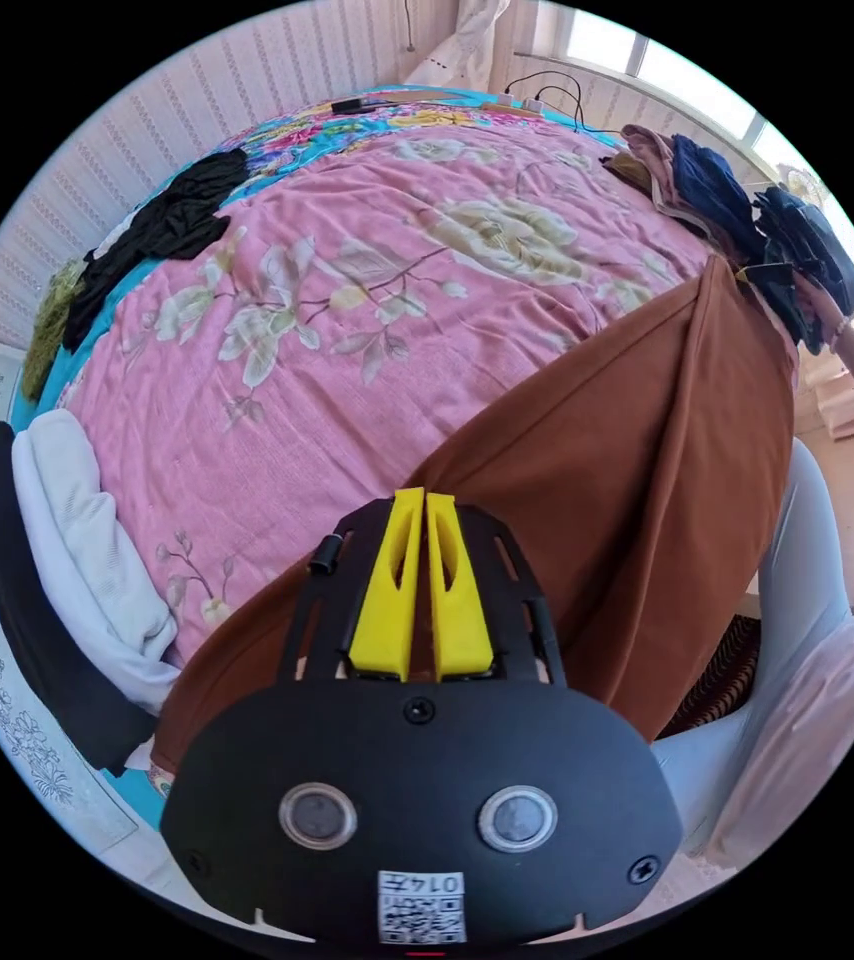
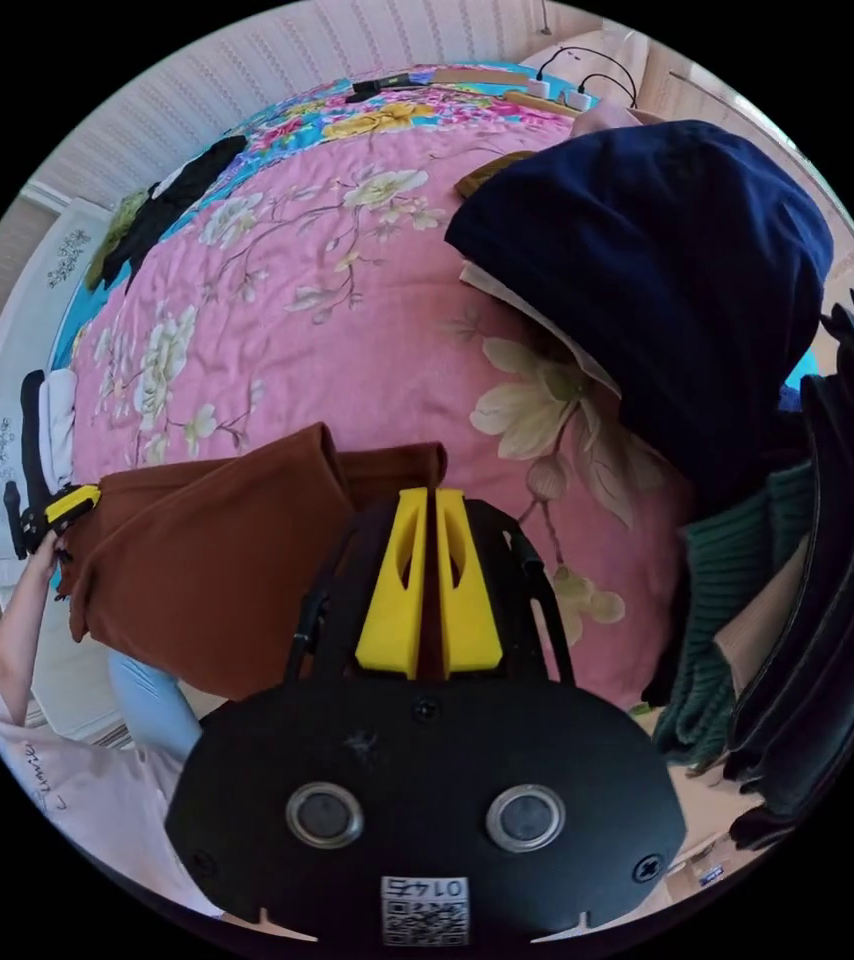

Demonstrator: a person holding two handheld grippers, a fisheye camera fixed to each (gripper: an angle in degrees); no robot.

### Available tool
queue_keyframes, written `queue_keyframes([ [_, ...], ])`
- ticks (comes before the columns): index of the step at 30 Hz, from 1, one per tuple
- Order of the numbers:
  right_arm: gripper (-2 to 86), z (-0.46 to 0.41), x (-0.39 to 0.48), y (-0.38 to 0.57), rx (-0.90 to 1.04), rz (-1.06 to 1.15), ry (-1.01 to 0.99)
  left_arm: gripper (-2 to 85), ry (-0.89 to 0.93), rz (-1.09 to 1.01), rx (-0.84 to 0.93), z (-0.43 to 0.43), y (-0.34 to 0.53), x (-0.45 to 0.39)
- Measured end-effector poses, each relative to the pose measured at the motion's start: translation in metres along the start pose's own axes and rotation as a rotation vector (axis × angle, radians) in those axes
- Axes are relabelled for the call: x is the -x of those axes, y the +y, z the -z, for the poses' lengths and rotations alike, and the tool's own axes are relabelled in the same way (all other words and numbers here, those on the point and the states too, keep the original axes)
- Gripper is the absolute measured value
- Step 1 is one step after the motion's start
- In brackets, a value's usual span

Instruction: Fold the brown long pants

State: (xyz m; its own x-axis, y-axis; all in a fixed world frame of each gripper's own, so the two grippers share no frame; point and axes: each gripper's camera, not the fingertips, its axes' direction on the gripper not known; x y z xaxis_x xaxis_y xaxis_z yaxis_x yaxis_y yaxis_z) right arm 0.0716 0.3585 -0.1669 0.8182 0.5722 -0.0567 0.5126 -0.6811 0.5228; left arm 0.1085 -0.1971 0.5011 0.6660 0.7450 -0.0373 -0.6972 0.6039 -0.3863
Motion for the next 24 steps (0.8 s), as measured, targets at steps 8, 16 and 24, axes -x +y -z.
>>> queue_keyframes([
  [8,0.6,0.064,-0.014,-0.02,-0.184,0.12,-0.094,-0.9,-0.004,0.069,-0.142,0.06,-0.009,0.03],
  [16,2.8,0.024,-0.016,-0.076,-0.139,0.009,-0.107,1.4,0.075,0.212,-0.136,0.003,-0.008,0.038],
  [24,10.8,-0.009,0.015,-0.061,-0.173,0.227,-0.088,10.7,0.139,0.064,-0.377,0.057,0.061,-0.02],
])
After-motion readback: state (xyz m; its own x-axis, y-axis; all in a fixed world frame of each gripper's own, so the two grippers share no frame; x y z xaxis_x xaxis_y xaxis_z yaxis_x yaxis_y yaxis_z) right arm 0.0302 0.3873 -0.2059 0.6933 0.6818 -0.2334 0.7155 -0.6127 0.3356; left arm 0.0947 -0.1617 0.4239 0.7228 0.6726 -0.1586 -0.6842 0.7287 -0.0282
